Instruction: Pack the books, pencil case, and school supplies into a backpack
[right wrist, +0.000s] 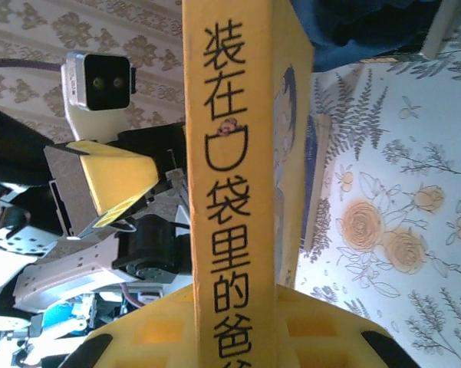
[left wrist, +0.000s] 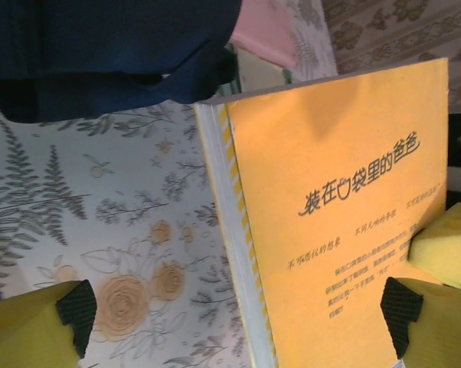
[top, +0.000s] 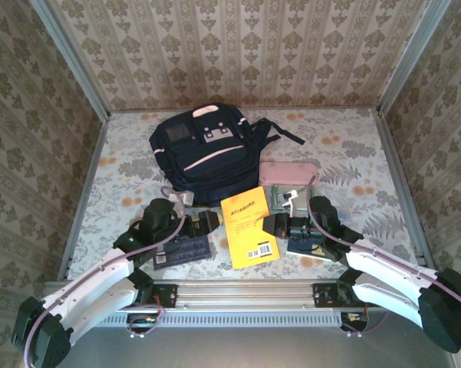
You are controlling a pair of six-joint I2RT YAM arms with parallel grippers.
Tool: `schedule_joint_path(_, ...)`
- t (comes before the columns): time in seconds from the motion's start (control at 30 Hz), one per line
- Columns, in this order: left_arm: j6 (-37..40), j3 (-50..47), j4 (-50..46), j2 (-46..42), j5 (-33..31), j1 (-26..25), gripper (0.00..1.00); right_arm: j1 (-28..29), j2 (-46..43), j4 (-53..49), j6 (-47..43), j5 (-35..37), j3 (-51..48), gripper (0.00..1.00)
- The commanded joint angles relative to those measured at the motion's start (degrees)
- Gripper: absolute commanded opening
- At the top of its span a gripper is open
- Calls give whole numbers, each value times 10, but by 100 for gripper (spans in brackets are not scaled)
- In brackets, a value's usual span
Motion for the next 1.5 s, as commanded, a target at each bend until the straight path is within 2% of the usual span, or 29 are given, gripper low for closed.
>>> schedule_joint_path(0.0,-36,-5,87,13,44,3,100,0,-18,67,26,-45,16,0)
schedule_joint_path(0.23,-78,-9,187,45,66,3,100,3,-38,152,82,-61,15,0)
schedule_joint_path(0.4,-124,-19,291,72,86,2,100,21,-37,160,89,-58,27,0)
schedule_joint_path(0.67,-150,-10,358,114,100,-14,99,24,-29,199,111,-56,28,0)
schedule_joint_path(0.9,-155,-10,378,133,94,-35,98,24,-35,197,115,-55,34,0)
schedule_joint_path(0.97,-160,-10,389,133,97,-37,94,24,-37,176,104,-49,36,0)
schedule_joint_path(1.13,-163,-15,398,108,98,-38,69,13,-46,129,81,-27,30,0)
schedule_joint_path(1.3,-143,-23,349,51,80,-32,45,-9,-52,95,74,-18,33,0)
schedule_joint_path(1.47,-146,-27,347,31,72,-30,28,-16,-44,69,67,-15,47,0)
